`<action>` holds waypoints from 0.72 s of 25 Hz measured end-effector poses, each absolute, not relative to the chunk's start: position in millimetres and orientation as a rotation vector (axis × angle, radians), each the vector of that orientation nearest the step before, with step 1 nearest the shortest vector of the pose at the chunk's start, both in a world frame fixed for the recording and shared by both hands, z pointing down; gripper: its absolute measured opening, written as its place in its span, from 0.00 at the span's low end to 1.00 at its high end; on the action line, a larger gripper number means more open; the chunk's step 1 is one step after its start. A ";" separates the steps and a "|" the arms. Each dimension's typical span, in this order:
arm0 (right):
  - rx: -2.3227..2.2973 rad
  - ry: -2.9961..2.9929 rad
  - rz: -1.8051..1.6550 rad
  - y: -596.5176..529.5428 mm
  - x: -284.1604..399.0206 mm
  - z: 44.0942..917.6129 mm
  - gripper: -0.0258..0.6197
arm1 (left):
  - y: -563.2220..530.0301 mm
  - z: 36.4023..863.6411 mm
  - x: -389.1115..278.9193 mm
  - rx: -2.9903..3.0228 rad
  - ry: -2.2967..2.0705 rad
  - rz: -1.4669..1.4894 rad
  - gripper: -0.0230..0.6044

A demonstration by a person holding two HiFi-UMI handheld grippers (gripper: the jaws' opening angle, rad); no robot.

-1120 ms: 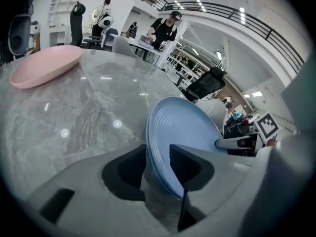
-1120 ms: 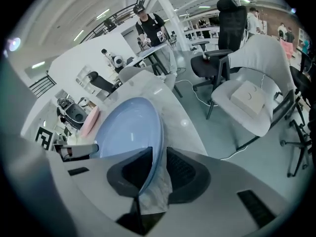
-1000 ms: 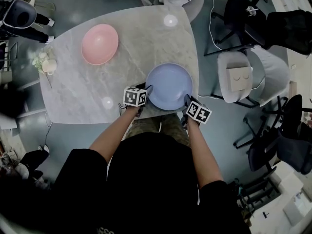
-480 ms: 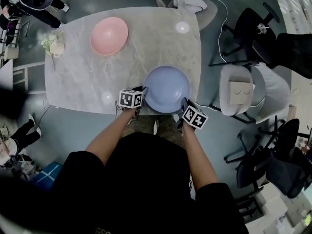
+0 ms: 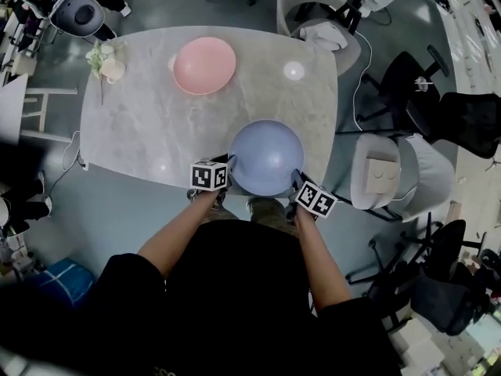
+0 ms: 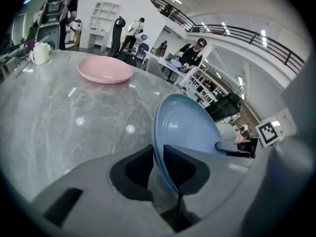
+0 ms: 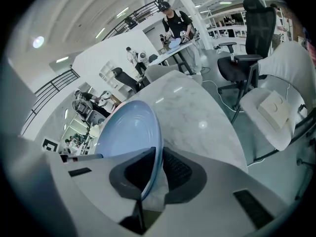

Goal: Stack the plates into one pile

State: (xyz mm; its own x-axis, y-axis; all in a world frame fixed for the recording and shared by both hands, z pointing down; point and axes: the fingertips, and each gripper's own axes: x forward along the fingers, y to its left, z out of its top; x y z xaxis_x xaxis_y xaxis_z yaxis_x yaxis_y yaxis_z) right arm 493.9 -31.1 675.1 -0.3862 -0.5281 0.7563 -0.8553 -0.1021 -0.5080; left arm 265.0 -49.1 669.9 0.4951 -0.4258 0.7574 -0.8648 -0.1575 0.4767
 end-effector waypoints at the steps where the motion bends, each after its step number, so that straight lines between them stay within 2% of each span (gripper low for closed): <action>1: 1.521 -1.862 1.483 -32.8 483.1 670.7 0.12 | -47.3 666.6 254.0 1.772 -1.097 0.576 0.16; 18: 1.650 -1.875 1.472 -26.4 247.6 635.1 0.11 | -48.7 621.2 19.9 1.842 -1.047 0.482 0.17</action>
